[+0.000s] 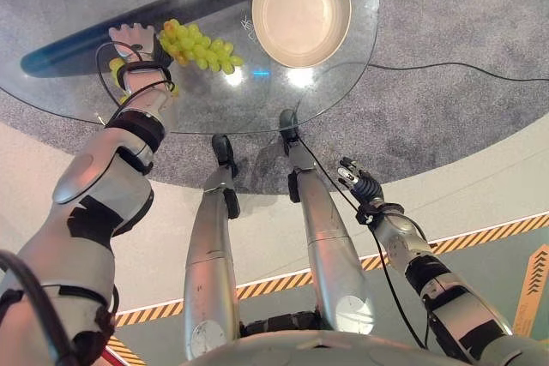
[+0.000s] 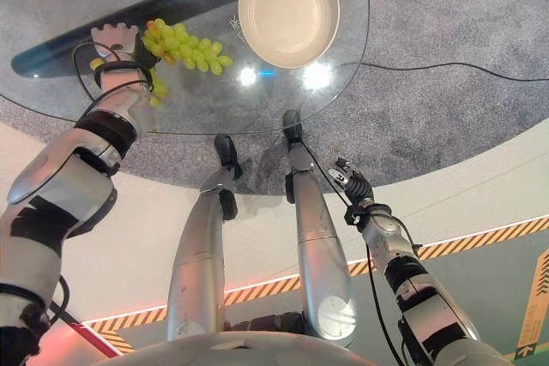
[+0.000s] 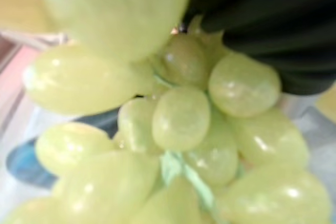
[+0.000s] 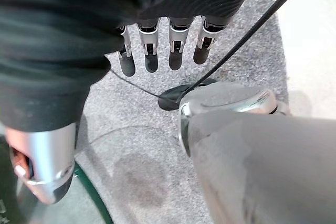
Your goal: Pick up fruits into the plate
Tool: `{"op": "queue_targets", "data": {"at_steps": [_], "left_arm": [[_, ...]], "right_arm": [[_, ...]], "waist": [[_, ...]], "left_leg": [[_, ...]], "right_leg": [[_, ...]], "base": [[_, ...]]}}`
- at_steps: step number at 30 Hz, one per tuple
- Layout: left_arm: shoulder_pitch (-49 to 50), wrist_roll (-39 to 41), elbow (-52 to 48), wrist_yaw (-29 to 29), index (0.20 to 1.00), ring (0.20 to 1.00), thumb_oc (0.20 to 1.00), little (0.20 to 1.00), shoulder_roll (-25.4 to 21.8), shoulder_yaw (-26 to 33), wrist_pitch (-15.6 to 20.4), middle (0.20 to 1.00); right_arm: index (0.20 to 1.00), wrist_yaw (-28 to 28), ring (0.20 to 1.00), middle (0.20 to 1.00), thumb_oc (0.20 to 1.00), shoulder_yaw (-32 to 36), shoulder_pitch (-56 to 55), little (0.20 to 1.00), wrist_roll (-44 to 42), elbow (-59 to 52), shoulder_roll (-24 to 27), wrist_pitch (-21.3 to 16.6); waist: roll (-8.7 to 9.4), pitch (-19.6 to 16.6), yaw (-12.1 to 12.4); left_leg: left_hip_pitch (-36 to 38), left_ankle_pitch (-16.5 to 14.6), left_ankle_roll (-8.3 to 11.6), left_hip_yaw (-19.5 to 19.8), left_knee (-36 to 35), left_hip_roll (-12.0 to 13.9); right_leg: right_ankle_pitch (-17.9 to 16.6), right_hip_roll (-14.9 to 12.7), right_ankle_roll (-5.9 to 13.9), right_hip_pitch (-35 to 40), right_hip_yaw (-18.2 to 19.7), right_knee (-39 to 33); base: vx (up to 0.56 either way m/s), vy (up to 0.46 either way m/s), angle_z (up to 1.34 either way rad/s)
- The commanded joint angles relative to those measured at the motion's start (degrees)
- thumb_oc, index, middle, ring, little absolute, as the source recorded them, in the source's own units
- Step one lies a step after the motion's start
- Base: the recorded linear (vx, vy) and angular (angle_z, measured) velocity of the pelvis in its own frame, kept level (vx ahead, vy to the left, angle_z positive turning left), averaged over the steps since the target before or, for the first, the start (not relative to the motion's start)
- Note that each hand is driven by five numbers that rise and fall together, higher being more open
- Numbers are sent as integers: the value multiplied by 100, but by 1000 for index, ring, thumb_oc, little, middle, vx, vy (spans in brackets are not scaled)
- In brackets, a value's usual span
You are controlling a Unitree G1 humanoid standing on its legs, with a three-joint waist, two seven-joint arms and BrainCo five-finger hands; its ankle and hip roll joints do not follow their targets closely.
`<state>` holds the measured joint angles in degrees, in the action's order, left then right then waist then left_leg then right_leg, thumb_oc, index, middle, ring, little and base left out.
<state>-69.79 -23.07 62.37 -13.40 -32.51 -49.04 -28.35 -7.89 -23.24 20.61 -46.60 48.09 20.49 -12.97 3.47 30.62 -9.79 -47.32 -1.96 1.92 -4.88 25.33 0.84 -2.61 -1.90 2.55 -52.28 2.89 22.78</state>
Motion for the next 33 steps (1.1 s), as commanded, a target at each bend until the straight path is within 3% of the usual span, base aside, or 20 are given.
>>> {"op": "queue_targets", "data": {"at_steps": [1, 8, 16, 23, 29, 33], "left_arm": [[740, 972, -68, -205, 200, 200, 200, 200, 75, 646, 604, 200], [1445, 1369, -919, -344, 200, 200, 200, 200, -149, 1273, 1301, 200], [2459, 1006, -2465, -62, 200, 200, 200, 200, -745, 1852, 1559, 200], [3423, 1120, -3953, 611, 200, 200, 200, 200, -1448, 2345, 1921, 200], [4149, 910, -4818, 1272, 200, 200, 200, 200, -1569, 2845, 2231, 200], [4288, 734, -5106, 1582, 200, 200, 200, 200, -1703, 2894, 2386, 200]], "right_arm": [[1000, -68, 1000, 1000, 1000, 67, -381, 1000, -19, -273, 11, -276], [1000, -5, 1000, 1000, 1000, 273, -616, 1000, 83, -975, 7, -477], [1000, 206, 1000, 1000, 1000, 708, -883, 1000, 349, -2204, 125, -436], [1000, -23, 1000, 1000, 1000, 1319, -1051, 1000, 740, -3030, 536, 94], [1000, -292, 1000, 1000, 1000, 1663, -1120, 1000, 1486, -3690, 1037, 690], [1000, -304, 1000, 1000, 1000, 1713, -1032, 1000, 1829, -3960, 1355, 853]], "waist": [[-204, -83, 33], [-290, -83, 197], [-292, -84, 406], [-300, -954, 608], [-263, -1640, 764], [-250, -1943, 836]], "left_leg": [[410, 207, -162, 304, -662, -405], [1405, 207, -166, 430, -1030, -366], [2827, 146, -126, 525, -1479, -333], [3859, 126, -56, 495, -2065, -268], [4584, 30, -58, 499, -2361, -299], [4870, -16, -62, 485, -2471, -296]], "right_leg": [[85, 480, -38, 347, -209, 18], [224, 414, -8, 1274, -264, -174], [270, 180, 85, 2707, -413, -634], [266, -82, 194, 3912, -656, -1348], [220, -181, 278, 4812, -793, -1882], [180, -207, 310, 5130, -832, -2075]], "base": [[0, 0, 0], [0, 0, 0], [25, -7, 8], [107, -11, 15], [165, -11, 14], [115, 7, 9]]}}
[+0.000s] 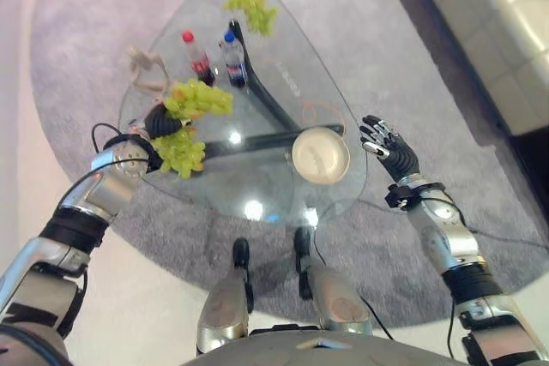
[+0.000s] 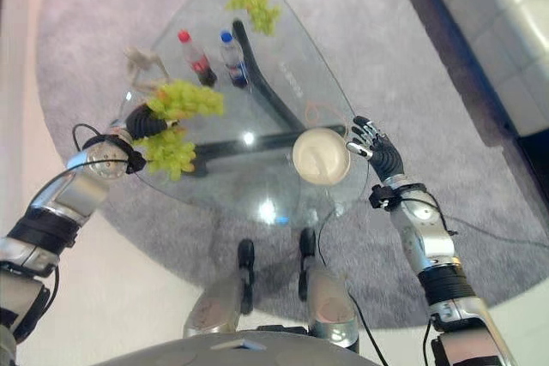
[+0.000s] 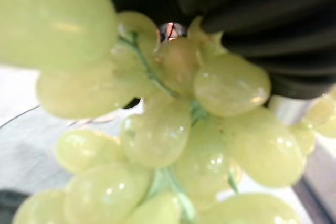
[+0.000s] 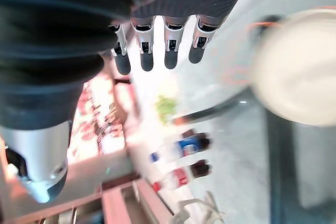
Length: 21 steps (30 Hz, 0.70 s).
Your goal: Pick up fruits into the plate
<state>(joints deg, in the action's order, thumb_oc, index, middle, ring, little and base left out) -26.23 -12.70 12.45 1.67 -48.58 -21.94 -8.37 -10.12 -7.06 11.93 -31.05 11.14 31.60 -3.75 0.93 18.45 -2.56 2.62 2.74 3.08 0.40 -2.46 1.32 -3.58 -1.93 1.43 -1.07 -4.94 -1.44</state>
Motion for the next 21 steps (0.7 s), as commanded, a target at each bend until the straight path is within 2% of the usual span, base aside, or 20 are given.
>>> {"op": "queue_targets", "data": {"at_steps": [1, 6, 11, 15, 21], "left_arm": [[-85, -389, -296, 306, 200, 200, 200, 200, -238, 193, 503, 200], [-263, -831, -624, 736, 200, 200, 200, 200, -611, 99, 763, 200], [-788, -1449, -1019, 1285, 200, 200, 200, 200, -1137, -253, 1074, 200], [-1376, -1961, -1306, 1633, 200, 200, 200, 200, -1325, -731, 1301, 200], [-2063, -2212, -1392, 1819, 200, 200, 200, 200, -1234, -1285, 1419, 200]], "right_arm": [[1000, -156, 1000, 1000, 1000, 100, -68, 1000, 601, -485, 484, -16], [1000, -265, 1000, 1000, 1000, 52, 191, 1000, 828, -885, 1036, 257], [1000, -785, 1000, 1000, 1000, -204, 459, 1000, 741, -1162, 1473, 829], [1000, -1227, 1000, 1000, 1000, -617, 757, 1000, 553, -1344, 1710, 1269], [1000, -1378, 1000, 1000, 1000, -941, 1152, 1000, 35, -1360, 1597, 1551]], "waist": [[14, -869, 146], [25, -1079, 174], [29, -1242, 170], [36, -1325, 160], [43, -1374, 165]], "left_leg": [[31, -516, -183, -45, 237, -347], [286, -541, -178, -96, 100, -344], [497, -576, -169, -149, 2, -336], [595, -589, -159, -203, -15, -337], [638, -598, -152, -208, -28, -347]], "right_leg": [[272, -214, 435, 188, -79, 251], [229, -231, 463, 491, -148, 24], [204, -240, 481, 735, -222, -144], [188, -242, 481, 869, -282, -225], [190, -247, 482, 926, -350, -250]], "base": [[71, 7, 7], [28, 10, 4], [8, 9, 2], [9, 11, 4], [4, -2, 5]]}}
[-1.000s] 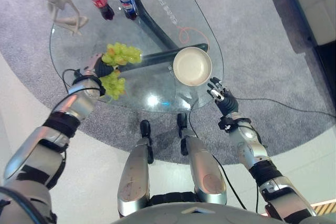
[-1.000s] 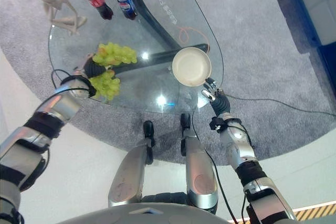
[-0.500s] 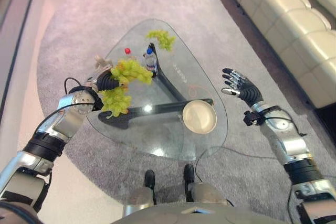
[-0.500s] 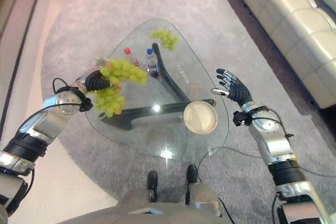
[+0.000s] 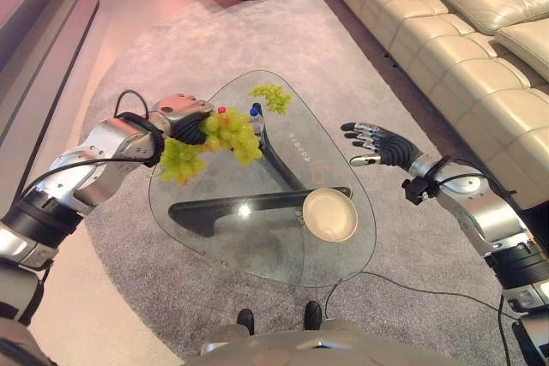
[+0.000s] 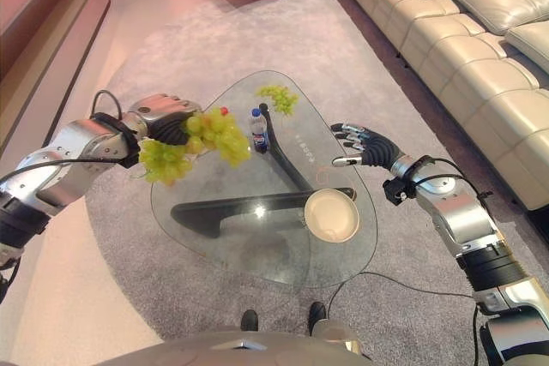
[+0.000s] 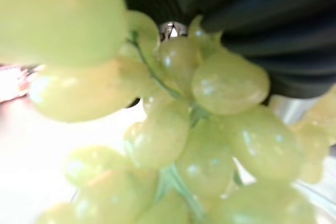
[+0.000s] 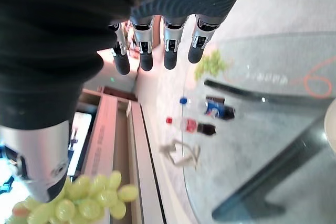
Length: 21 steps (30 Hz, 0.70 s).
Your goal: Pick up fruits into the plate
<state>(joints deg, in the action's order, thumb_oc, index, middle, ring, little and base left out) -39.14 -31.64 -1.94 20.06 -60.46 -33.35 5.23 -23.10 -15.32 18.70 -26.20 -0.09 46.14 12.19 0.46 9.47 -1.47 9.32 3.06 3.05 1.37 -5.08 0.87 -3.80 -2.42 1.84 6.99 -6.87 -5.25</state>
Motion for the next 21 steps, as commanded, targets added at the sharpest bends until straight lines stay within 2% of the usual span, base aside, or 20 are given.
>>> {"op": "queue_targets", "data": {"at_steps": [1, 5, 11, 21], "left_arm": [[-916, -386, 53, -10, 200, 200, 200, 200, 18, -258, 94, 200], [-1451, -579, -48, 161, 200, 200, 200, 200, 165, -670, 91, 200], [-1905, -793, -173, 387, 200, 200, 200, 200, 319, -1112, 331, 200], [-2373, -778, -309, 432, 200, 200, 200, 200, 528, -1483, 402, 200]], "right_arm": [[1000, -98, 1000, 1000, 1000, -190, 553, 1000, -462, -214, 74, 35], [1000, -42, 1000, 1000, 1000, -410, 756, 1000, -642, -206, -54, 349], [1000, -4, 1000, 1000, 1000, -614, 942, 1000, -1387, -139, -358, 869], [1000, -10, 1000, 1000, 1000, -833, 1155, 1000, -1983, -26, -723, 1190]], "waist": [[90, -492, 57], [97, -519, 52], [76, -538, 48], [66, -606, 77]], "left_leg": [[-21, -638, -149, -299, 231, -305], [-38, -601, -153, -303, 241, -313], [-5, -602, -152, -296, 213, -316], [-16, -584, -135, -289, 186, -304]], "right_leg": [[217, -201, 445, 130, -173, 127], [186, -212, 439, 117, -221, 131], [188, -202, 437, 145, -226, 114], [194, -208, 454, 145, -242, 89]], "base": [[51, -9, 4], [0, 0, 0], [7, 0, 0], [0, 0, 0]]}}
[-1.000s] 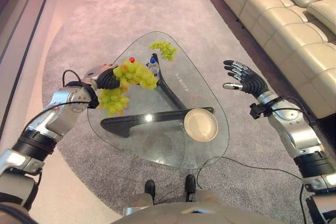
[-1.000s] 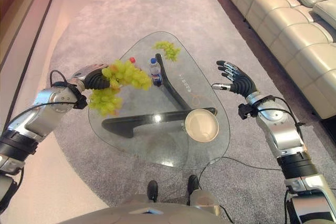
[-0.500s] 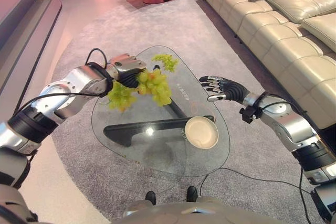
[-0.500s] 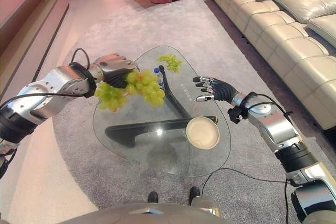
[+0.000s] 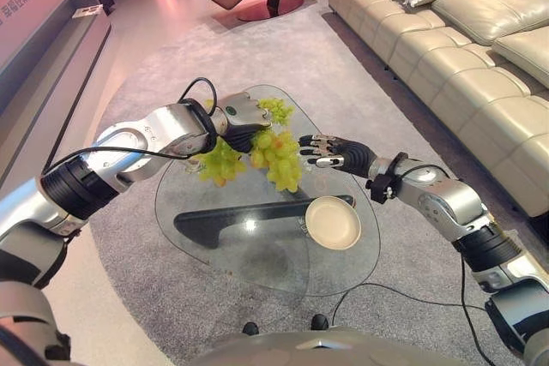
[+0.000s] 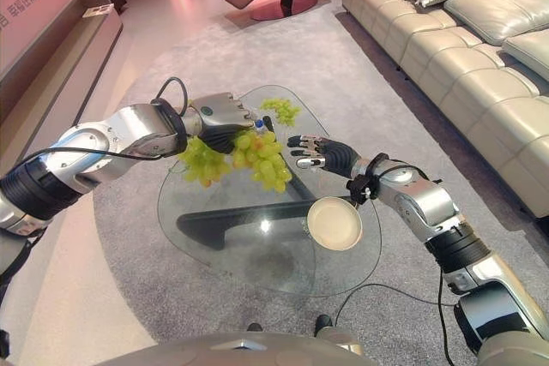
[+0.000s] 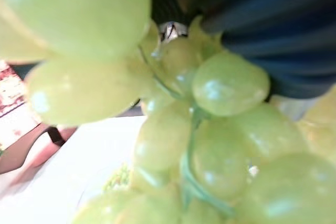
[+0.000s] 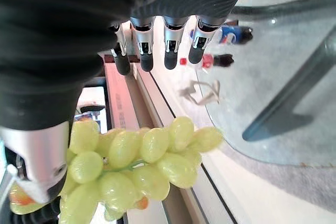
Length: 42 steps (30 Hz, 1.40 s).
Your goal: Pick up fruits into the plate
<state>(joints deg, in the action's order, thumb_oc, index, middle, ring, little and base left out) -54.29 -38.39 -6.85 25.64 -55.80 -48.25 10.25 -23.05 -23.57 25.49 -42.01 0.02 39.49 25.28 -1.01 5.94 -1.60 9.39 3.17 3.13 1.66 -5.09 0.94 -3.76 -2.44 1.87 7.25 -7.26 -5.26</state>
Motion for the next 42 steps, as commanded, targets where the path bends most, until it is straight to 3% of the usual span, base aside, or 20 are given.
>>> {"op": "queue_targets", "data": {"at_steps": [1, 18, 26, 33, 34, 42], "left_arm": [[-875, -116, 178, -123, 200, 200, 200, 200, 68, -3, -93, 200], [-1147, -265, 145, -91, 200, 200, 200, 200, 147, -242, -53, 200], [-1189, -276, 151, -84, 200, 200, 200, 200, 214, -295, -98, 200], [-1198, -249, 154, -38, 200, 200, 200, 200, 257, -287, -95, 200], [-1223, -237, 149, -16, 200, 200, 200, 200, 272, -296, -113, 200], [-1233, -192, 158, -9, 200, 200, 200, 200, 258, -267, -83, 200]], "right_arm": [[1000, -4, 1000, 1000, 1000, -23, 495, 1000, -452, -42, -70, -97], [1000, 91, 1000, 1000, 1000, -251, 645, 1000, -1570, -410, -416, 610], [1000, -75, 1000, 1000, 1000, -430, 753, 1000, -1864, -588, -521, 780], [1000, -401, 1000, 1000, 1000, -593, 886, 1000, -1629, -774, -532, 752], [200, -417, 200, 200, 200, -635, 948, 200, -1624, -835, -497, 683], [200, -405, 200, 200, 200, -670, 1038, 200, -1602, -881, -472, 642]], "waist": [[214, -255, 93], [203, -274, 86], [205, -275, 101], [218, -278, 122], [222, -274, 124], [227, -280, 134]], "left_leg": [[-26, -595, -143, -314, 187, -312], [-19, -596, -157, -312, 192, -307], [-18, -598, -163, -282, 198, -316], [-26, -602, -166, -267, 213, -318], [-24, -601, -165, -265, 210, -316], [-23, -598, -162, -261, 211, -312]], "right_leg": [[191, -205, 451, 118, -200, 89], [225, -162, 427, 127, -127, 96], [236, -148, 421, 132, -97, 95], [242, -139, 415, 136, -77, 92], [243, -135, 414, 137, -77, 90], [243, -126, 411, 144, -58, 80]], "base": [[0, 0, 0], [0, 0, 0], [0, 0, 0], [0, 0, 0], [0, 0, 0], [0, 0, 0]]}}
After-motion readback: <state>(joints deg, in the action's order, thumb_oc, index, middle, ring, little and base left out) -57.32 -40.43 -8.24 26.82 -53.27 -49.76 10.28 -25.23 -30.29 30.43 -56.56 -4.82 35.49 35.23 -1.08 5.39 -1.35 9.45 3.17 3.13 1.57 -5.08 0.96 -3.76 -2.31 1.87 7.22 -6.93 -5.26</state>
